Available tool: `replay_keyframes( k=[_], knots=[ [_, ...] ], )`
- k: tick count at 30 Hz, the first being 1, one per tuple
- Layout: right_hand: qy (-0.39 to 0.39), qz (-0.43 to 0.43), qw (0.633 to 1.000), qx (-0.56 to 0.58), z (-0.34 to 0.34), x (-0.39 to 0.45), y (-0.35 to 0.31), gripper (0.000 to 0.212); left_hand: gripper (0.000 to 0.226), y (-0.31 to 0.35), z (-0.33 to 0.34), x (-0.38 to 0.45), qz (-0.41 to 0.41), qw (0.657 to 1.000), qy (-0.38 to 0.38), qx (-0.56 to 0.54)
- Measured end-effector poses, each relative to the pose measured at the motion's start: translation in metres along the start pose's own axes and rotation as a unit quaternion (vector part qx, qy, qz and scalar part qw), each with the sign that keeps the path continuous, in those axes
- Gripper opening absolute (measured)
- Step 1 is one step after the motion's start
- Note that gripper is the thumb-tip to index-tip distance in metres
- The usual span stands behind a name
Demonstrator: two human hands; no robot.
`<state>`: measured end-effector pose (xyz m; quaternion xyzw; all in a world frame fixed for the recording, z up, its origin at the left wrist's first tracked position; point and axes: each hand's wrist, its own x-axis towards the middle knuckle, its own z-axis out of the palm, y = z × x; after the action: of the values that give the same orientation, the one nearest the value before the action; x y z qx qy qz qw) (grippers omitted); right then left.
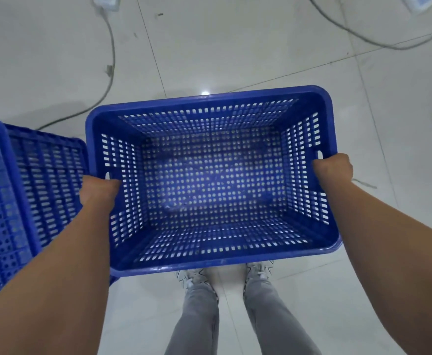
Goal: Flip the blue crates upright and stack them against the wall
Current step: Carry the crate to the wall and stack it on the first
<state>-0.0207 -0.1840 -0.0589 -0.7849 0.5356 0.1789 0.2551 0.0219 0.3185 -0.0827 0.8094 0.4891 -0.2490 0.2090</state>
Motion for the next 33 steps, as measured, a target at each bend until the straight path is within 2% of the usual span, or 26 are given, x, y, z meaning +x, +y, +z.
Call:
replay_keyframes(
  k=[8,14,18,21,27,33],
  knots=[
    [-0.047,0.068,0.992,0.093,-0.004,0.016,-0.003,0.038,0.051,0.002,0.004,0.021,-0.034,0.991,-0.051,-0.115],
    [-0.010,0.033,0.998,0.045,-0.008,-0.004,-0.010,0.015,0.051,-0.008,0.001,0.030,-0.045,0.988,-0.033,-0.141],
    [0.005,0.026,0.999,0.040,-0.020,-0.021,-0.006,0.021,0.049,-0.023,-0.007,0.016,-0.044,0.989,-0.018,-0.139],
    [0.022,0.015,0.999,0.024,-0.042,-0.041,-0.006,0.027,0.046,-0.031,-0.027,-0.011,-0.030,0.994,-0.008,-0.108],
    [0.017,0.011,1.000,-0.014,-0.109,-0.097,-0.015,0.023,0.026,-0.031,-0.097,-0.091,0.021,0.998,-0.003,-0.061],
    [0.002,-0.028,0.999,-0.026,-0.173,-0.162,-0.028,0.015,0.038,-0.065,-0.166,-0.154,0.002,0.998,0.026,-0.049]
  ],
)
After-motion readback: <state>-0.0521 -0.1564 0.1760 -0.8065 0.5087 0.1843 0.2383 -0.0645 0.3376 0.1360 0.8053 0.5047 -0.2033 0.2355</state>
